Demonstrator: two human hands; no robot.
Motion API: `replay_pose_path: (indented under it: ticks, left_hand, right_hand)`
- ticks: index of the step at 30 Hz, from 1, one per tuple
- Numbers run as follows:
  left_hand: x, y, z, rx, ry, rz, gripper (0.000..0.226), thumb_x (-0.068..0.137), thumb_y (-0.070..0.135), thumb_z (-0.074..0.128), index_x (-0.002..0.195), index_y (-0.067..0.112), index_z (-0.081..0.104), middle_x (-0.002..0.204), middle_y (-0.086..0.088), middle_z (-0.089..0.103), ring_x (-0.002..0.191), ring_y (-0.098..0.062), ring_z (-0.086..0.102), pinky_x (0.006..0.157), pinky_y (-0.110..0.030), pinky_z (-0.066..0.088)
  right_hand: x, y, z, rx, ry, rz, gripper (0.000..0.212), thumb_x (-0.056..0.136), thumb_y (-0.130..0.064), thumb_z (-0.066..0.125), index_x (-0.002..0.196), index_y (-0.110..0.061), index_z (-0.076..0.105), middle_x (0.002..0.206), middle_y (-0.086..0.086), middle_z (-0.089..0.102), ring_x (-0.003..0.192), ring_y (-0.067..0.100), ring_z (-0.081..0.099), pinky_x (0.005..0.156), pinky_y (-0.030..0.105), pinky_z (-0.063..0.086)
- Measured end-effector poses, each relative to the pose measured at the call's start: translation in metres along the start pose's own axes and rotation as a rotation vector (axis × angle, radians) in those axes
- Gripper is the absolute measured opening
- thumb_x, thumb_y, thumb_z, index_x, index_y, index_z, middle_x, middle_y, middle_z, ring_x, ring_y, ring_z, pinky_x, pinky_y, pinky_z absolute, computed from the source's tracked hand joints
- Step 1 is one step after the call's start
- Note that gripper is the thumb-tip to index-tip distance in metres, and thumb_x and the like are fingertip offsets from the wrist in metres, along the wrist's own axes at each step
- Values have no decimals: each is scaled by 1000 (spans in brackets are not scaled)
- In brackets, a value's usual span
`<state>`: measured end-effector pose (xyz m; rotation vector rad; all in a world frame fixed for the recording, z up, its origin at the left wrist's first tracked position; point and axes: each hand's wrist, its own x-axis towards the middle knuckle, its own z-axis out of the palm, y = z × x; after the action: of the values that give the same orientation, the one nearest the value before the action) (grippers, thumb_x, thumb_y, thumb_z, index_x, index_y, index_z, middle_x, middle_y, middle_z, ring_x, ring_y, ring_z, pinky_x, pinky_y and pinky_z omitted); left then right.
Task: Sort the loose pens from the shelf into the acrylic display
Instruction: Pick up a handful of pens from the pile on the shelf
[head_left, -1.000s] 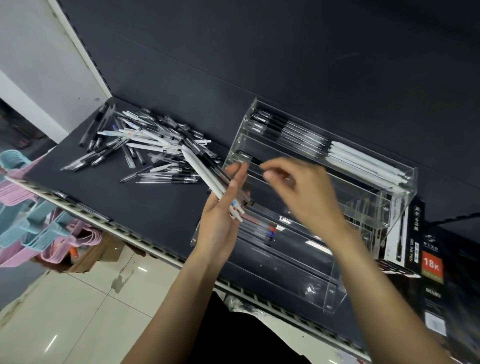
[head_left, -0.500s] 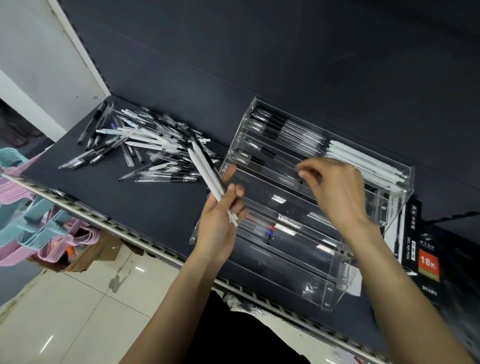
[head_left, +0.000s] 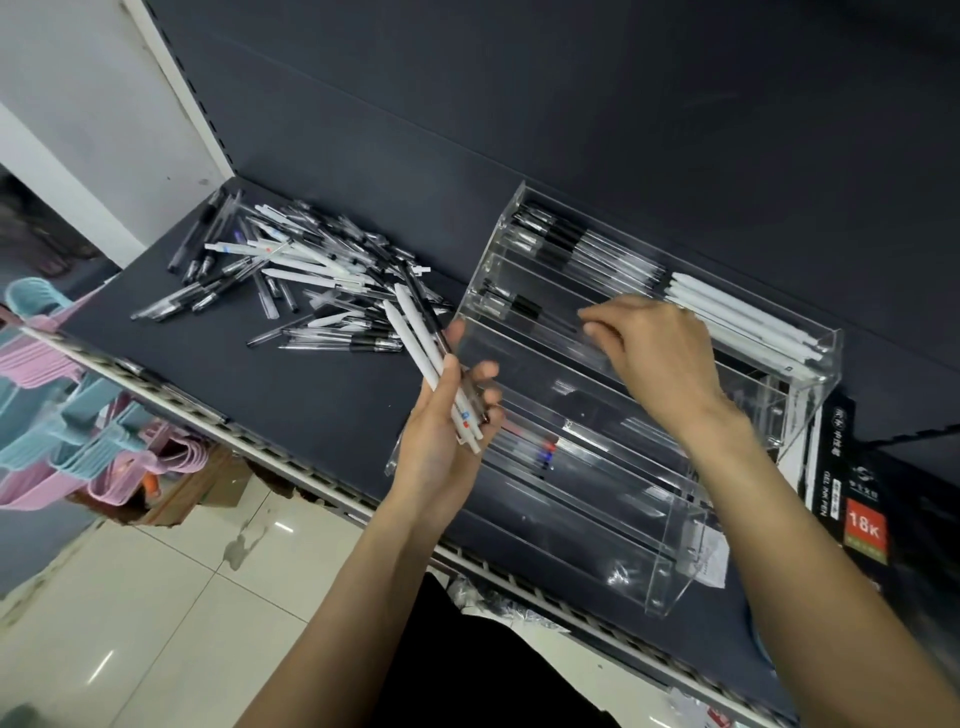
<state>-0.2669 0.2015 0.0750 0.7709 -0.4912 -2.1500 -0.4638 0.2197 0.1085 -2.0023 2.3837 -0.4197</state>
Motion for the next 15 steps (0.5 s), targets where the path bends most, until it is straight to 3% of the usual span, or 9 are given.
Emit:
replay_pose_path:
  ticks: [2, 5, 9, 13, 15]
  left_hand:
    - [0, 0, 4, -14, -9, 1, 38, 100, 28, 37, 135, 26, 49, 103, 0, 67, 91, -14, 66, 79, -26, 55]
    - [-1, -2, 14, -31, -23, -17, 34, 98, 27, 40, 128, 25, 56, 129, -3, 61, 115, -23, 61, 91, -36, 53]
    - [-2, -8, 28, -76, -57, -24, 34, 96, 23, 39, 124, 18, 59, 128, -4, 61, 107, -17, 64, 79, -29, 55]
    - [-1, -11, 27, 9, -75, -6, 39, 95, 25, 40, 132, 22, 53, 126, -1, 63, 112, -19, 63, 87, -34, 55]
    - [2, -10, 20, 83, -38, 37, 34, 98, 25, 39, 129, 24, 54, 115, 0, 67, 104, -17, 66, 88, -34, 55]
  right_hand:
    - [-9, -18, -10, 213, 101, 10, 17, 90, -23, 62, 103, -16, 71, 95, -4, 72, 77, 8, 66, 67, 18, 50]
    - [-26, -52, -13, 367, -4, 27, 17, 86, -31, 65, 100, -22, 69, 87, -14, 69, 73, -3, 61, 64, 6, 45]
    - [-38, -67, 3, 464, -100, 82, 21, 84, -27, 68, 104, -22, 65, 91, -11, 71, 80, 1, 66, 72, 23, 56]
    - [-37, -53, -4, 499, 16, 166, 18, 83, -18, 70, 101, -20, 69, 87, -10, 71, 75, -1, 64, 71, 11, 51]
    - [-34, -33, -12, 348, 124, 151, 15, 84, -17, 70, 99, -19, 70, 86, -8, 71, 71, 2, 63, 66, 15, 52]
